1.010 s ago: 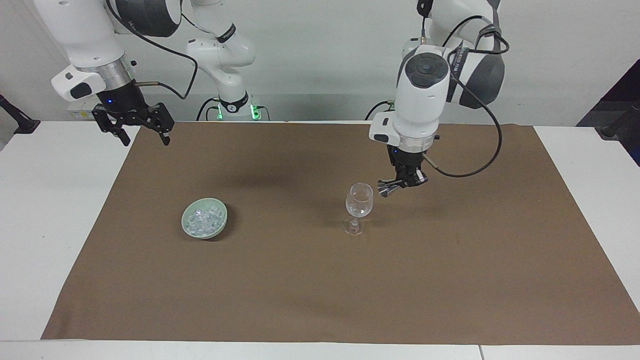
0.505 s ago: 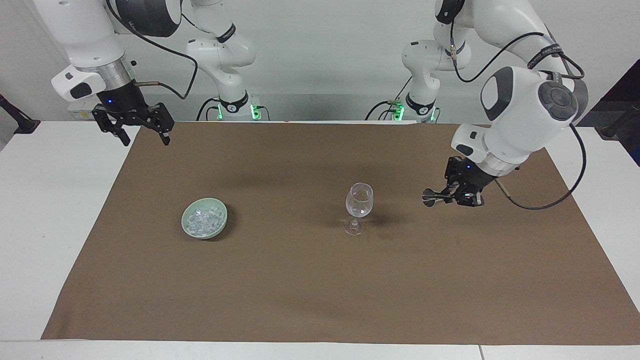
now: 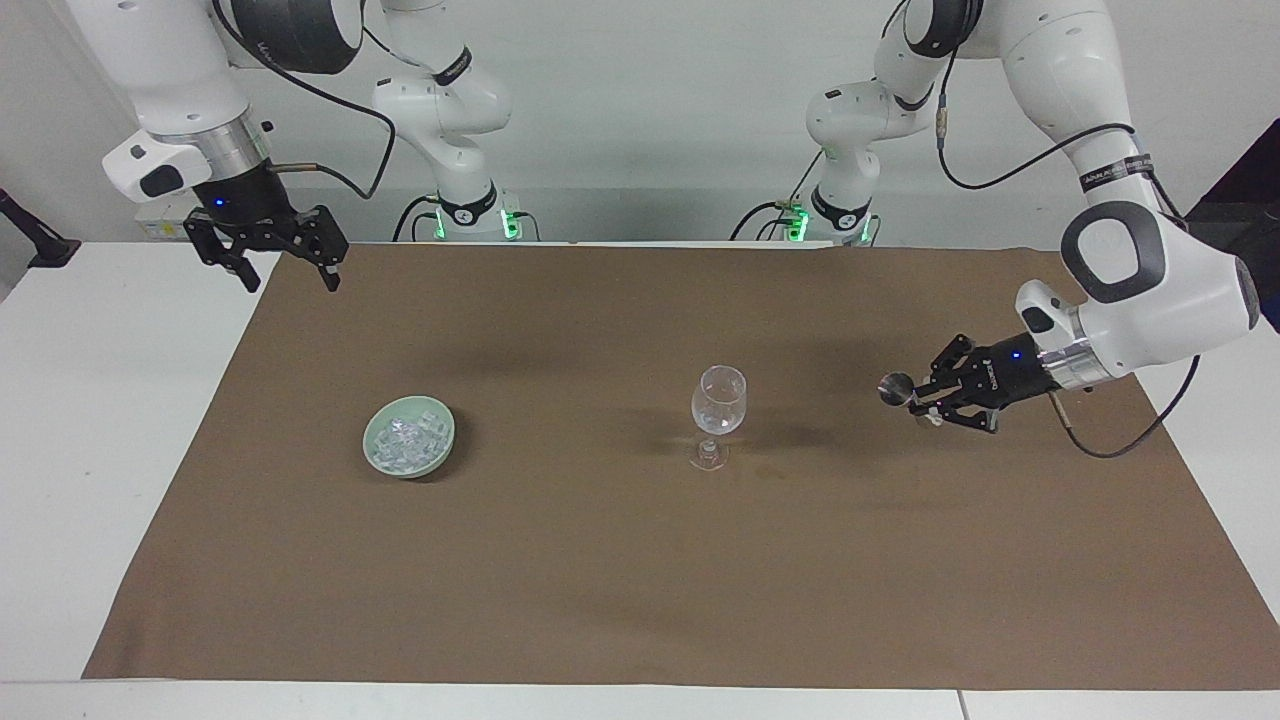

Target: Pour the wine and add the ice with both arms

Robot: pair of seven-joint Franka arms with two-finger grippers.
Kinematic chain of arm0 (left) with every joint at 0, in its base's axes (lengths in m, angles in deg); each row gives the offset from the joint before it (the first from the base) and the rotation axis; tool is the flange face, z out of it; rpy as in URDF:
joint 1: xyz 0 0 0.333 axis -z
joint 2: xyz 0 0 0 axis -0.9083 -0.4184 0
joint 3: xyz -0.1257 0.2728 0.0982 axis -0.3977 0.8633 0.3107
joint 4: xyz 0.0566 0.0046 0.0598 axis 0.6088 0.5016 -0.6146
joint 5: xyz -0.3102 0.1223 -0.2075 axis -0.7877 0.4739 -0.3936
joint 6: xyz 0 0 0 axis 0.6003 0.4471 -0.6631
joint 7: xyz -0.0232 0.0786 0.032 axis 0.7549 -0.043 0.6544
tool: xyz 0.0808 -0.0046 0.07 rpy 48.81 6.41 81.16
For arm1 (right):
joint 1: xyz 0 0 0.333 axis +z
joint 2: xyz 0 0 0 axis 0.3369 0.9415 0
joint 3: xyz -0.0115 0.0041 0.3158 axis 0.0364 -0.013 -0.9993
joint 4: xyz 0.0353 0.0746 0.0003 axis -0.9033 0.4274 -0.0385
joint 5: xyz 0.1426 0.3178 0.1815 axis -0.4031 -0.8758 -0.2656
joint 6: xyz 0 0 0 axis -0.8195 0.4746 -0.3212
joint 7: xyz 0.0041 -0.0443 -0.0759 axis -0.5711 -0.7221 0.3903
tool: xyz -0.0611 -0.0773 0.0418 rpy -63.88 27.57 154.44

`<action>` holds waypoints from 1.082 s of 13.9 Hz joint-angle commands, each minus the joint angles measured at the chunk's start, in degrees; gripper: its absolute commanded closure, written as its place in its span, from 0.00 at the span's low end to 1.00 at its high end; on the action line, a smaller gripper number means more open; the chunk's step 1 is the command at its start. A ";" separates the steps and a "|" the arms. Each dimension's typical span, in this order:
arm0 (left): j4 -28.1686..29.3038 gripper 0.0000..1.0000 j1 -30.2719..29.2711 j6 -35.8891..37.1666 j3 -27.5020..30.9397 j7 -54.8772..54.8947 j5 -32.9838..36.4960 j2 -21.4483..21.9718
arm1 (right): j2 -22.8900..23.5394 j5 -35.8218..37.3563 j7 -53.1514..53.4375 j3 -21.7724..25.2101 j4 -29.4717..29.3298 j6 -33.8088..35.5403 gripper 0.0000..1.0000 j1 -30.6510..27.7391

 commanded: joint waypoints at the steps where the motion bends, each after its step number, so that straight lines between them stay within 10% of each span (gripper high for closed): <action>1: 3.45 1.00 -4.62 -0.66 -0.67 11.55 -6.14 -0.76 | -1.05 -0.53 0.64 -0.26 0.79 -0.09 0.00 0.27; 15: 3.45 1.00 -24.41 10.33 -1.28 23.37 -26.02 -15.28 | 6.77 -0.36 -10.52 -1.14 10.27 -17.72 0.00 2.20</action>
